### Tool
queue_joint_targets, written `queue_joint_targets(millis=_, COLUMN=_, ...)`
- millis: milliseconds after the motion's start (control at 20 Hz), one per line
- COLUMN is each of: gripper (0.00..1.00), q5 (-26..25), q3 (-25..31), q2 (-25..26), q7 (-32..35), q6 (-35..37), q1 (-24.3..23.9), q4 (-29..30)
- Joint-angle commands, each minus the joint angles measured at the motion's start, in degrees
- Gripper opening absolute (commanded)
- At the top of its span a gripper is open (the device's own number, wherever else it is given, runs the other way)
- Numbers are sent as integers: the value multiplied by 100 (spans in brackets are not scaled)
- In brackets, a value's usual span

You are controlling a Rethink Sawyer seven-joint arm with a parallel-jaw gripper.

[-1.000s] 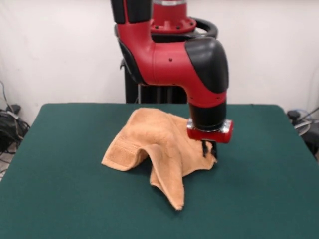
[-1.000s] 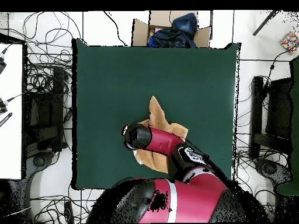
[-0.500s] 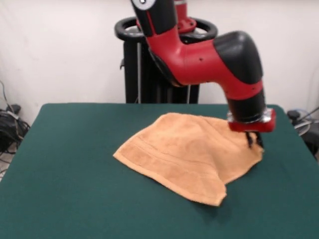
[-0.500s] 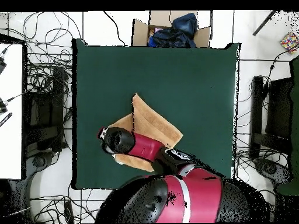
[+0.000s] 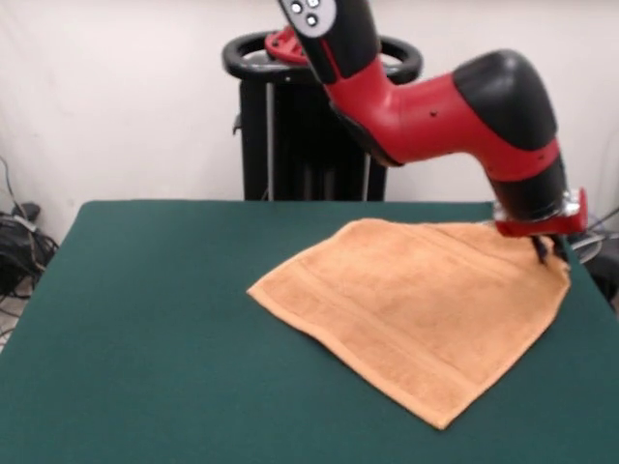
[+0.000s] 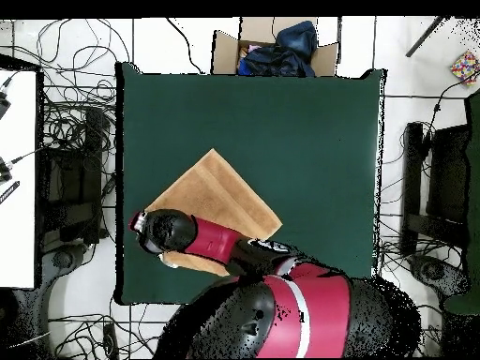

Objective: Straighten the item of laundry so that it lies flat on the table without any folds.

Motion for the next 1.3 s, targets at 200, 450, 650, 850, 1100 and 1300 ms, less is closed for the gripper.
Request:
queue_joint_targets(millis=200, gripper=0, q5=605, q3=70, q2=309, q7=1348, q6=-233, q1=577, q4=-595)
queue_joint_targets(millis=450, gripper=100, q5=491, q3=-576, q2=294, q7=1162, q6=-326, q1=935, q4=-908)
queue_joint_targets(millis=650, gripper=100, q5=475, q3=-600, q2=232, q7=1076, q6=-81, q1=884, q4=-928)
queue_joint_targets(millis=850, gripper=100, q5=626, q3=-1240, q2=-711, q7=1332, q6=512, q1=1219, q4=-740)
queue_joint_targets(millis=1100, gripper=100, q5=414, q3=-2320, q2=-1444, q7=1257, q6=1193, q1=1785, q4=-1027)
queue_joint_targets(millis=1300, gripper=100, q5=386, q3=-2581, q2=-1698, q7=1324, q6=1235, q1=1851, q4=-989)
